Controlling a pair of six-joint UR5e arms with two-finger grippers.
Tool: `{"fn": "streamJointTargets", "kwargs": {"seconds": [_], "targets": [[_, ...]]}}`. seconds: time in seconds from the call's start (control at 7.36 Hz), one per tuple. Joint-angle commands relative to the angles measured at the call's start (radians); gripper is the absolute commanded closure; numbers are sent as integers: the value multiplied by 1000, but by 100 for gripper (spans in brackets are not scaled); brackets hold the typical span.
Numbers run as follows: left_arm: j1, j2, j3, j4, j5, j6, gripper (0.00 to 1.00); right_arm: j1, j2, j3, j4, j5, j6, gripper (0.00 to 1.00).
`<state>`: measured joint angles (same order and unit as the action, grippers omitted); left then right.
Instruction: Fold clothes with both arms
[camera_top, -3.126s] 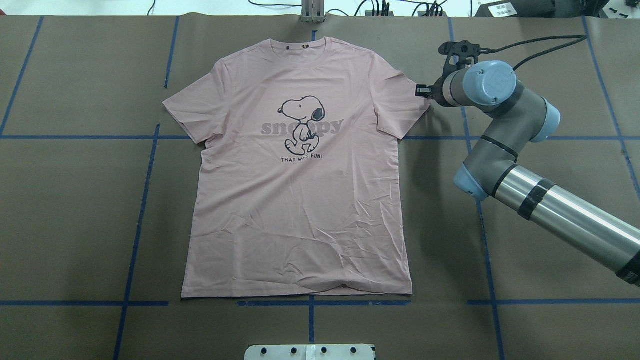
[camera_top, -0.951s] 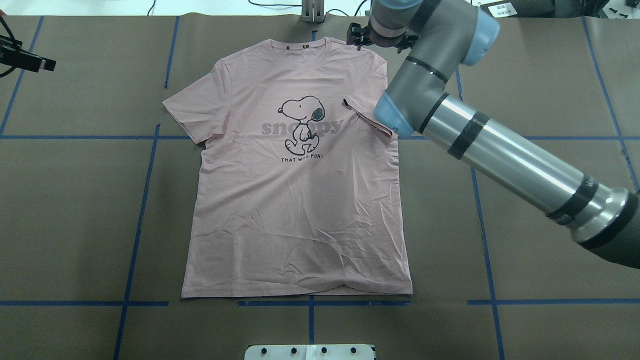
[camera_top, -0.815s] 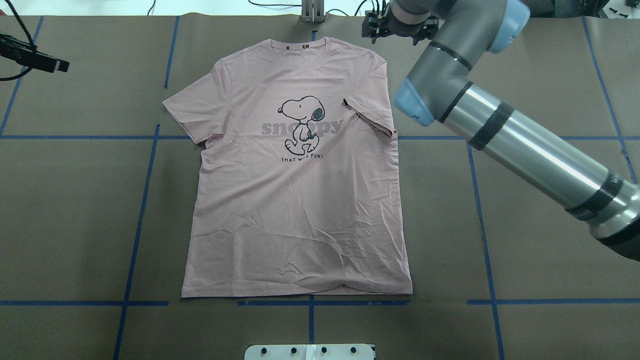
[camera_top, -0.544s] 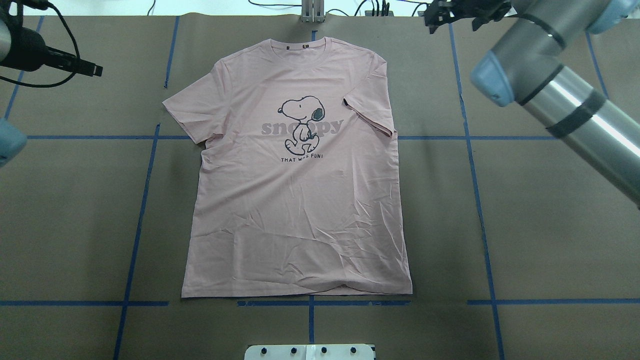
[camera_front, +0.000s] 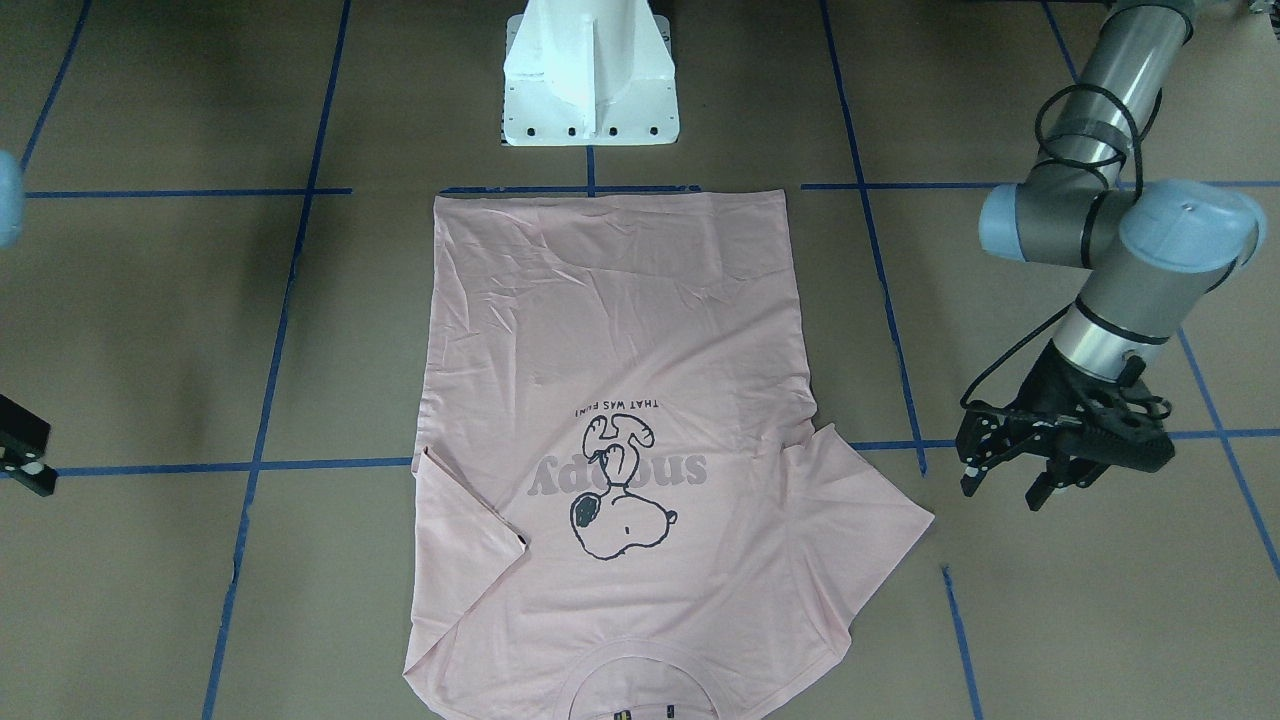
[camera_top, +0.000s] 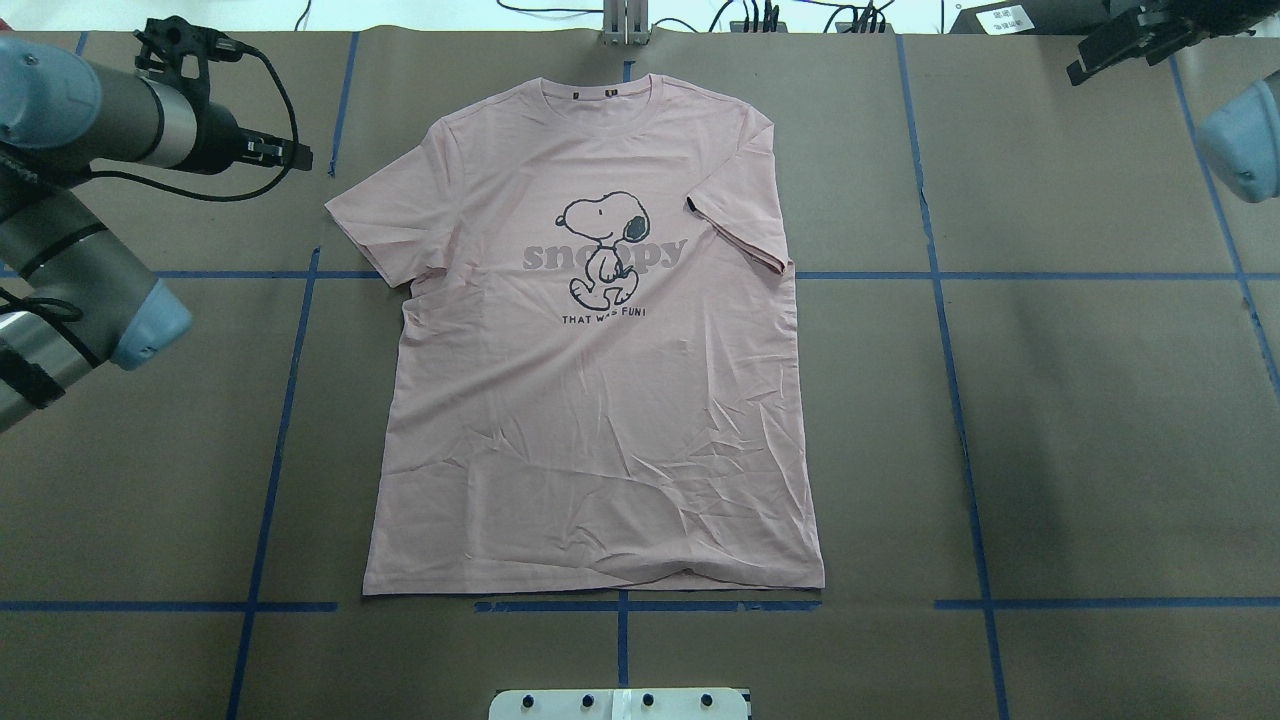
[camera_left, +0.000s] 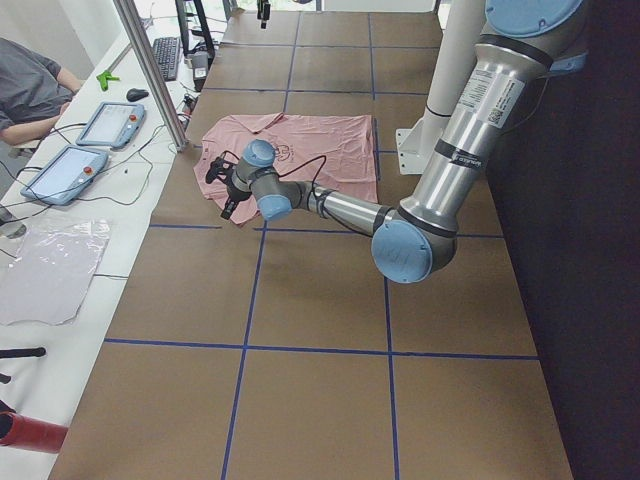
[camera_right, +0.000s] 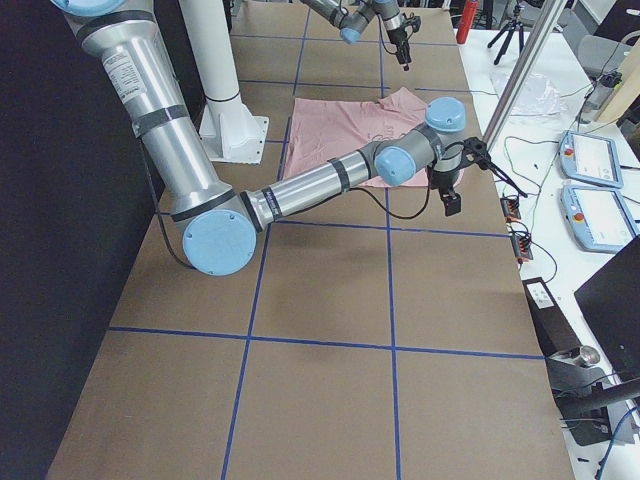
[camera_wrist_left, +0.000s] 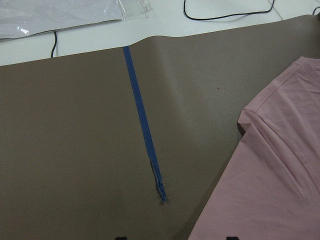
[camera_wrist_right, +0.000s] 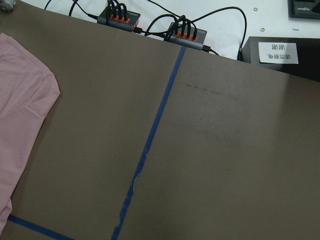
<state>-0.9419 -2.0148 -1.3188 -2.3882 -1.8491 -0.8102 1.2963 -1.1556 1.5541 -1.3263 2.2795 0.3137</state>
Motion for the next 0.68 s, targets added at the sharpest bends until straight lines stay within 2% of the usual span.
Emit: {"fn": "streamJointTargets", "kwargs": {"seconds": [0.0, 0.27, 0.54], "targets": [[69, -68, 161, -92, 111, -59, 33, 12, -21, 3, 16, 11, -13, 0], [84, -78, 204, -120, 122, -58, 33, 12, -24, 7, 18, 9, -13, 0], [90, -79, 202, -120, 120, -58, 40, 12, -24, 7, 16, 8, -13, 0]]}}
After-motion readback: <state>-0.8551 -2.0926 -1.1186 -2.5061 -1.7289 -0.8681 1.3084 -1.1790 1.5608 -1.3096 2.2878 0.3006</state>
